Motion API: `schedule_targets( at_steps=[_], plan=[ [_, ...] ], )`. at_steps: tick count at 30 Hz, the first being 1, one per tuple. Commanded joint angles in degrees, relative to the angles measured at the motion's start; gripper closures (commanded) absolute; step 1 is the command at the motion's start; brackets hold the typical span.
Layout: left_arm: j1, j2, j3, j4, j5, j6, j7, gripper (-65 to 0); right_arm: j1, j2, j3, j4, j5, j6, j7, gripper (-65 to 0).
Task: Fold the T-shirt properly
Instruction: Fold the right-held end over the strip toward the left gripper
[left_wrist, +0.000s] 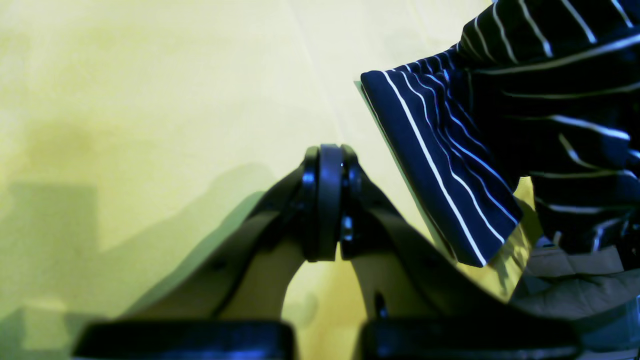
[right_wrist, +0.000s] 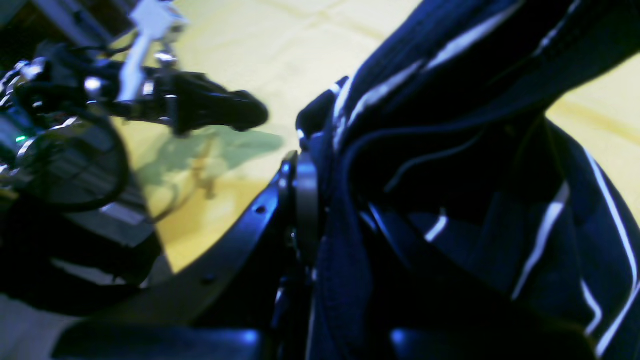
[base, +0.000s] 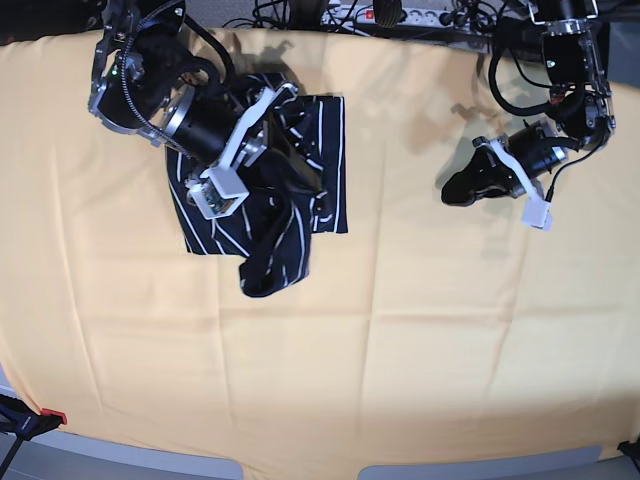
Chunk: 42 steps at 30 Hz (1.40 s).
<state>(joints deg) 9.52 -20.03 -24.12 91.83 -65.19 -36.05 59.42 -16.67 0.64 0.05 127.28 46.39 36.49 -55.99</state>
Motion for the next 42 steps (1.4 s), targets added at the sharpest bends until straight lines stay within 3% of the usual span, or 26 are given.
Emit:
schedule_targets(
  at_steps=[1,4,8,10,14,19,21,23,24,29,34,39,42],
  plan=[
    [-0.7,-0.8,-0.3,0.9,-1.6,-0.4,-1.1,0.0,0.5,0.0,-0.7,0.8,-0.2,0.3,2.7,0.0],
    [-0.7,-0.7,-0.3,0.9,-1.6,-0.4,-1.1,0.0,0.5,0.0,-2.5,0.8,-3.5,0.2,4.0,-0.2],
    [-0.7,-0.8,-0.3,0.9,-1.6,-0.4,-1.2,0.0,1.5,0.0,-4.9,0.8,-2.8,0.7,3.9,-34.0],
    [-0.7,-0.8,-0.3,0.9,-2.4,-0.4,-1.1,0.0,3.0,0.1,-6.8,0.8,-2.8,2.5,3.6,-40.0],
    [-0.7,-0.8,-0.3,0.9,-3.5,-0.4,-1.1,0.0,6.3,0.2,-9.8,0.8,-2.8,3.5,2.4,-40.0],
    [-0.7,-1.3,-0.3,0.9,-10.8,-1.1,1.6,0.0,9.9,0.2,-8.0,0.9,-5.2,3.5,2.2,-40.0],
    [-0.7,-1.4,-0.3,0.9,-15.5,-3.9,4.9,0.0,9.9,0.3,-6.0,0.9,-5.3,3.5,2.3,-40.0],
    [-0.8,-1.4,-0.3,0.9,-19.8,-3.9,8.8,0.0,9.8,0.5,-3.7,0.9,-5.3,3.4,1.9,-39.8],
    [-0.9,-1.4,-0.3,0.9,-19.8,-3.9,10.2,0.0,9.6,0.7,-2.6,0.9,-5.1,1.8,0.9,-39.8],
    [-1.0,-2.2,-0.3,0.9,-19.8,-3.9,10.5,0.0,5.6,4.7,0.3,1.0,5.8,3.5,-8.1,-39.8],
    [-1.0,-2.6,-0.3,0.9,-19.8,-3.9,10.5,0.0,1.0,6.2,0.3,1.8,16.2,3.5,-15.2,-39.8],
    [-1.1,-3.0,0.3,0.9,-19.8,-3.9,10.5,0.0,-1.2,6.2,0.3,2.1,19.6,3.5,-17.4,-39.8],
    [-1.1,-3.0,3.8,1.0,-19.8,-3.9,10.6,0.0,-1.2,6.2,0.3,2.1,15.5,3.5,-17.1,-39.8]
  ],
)
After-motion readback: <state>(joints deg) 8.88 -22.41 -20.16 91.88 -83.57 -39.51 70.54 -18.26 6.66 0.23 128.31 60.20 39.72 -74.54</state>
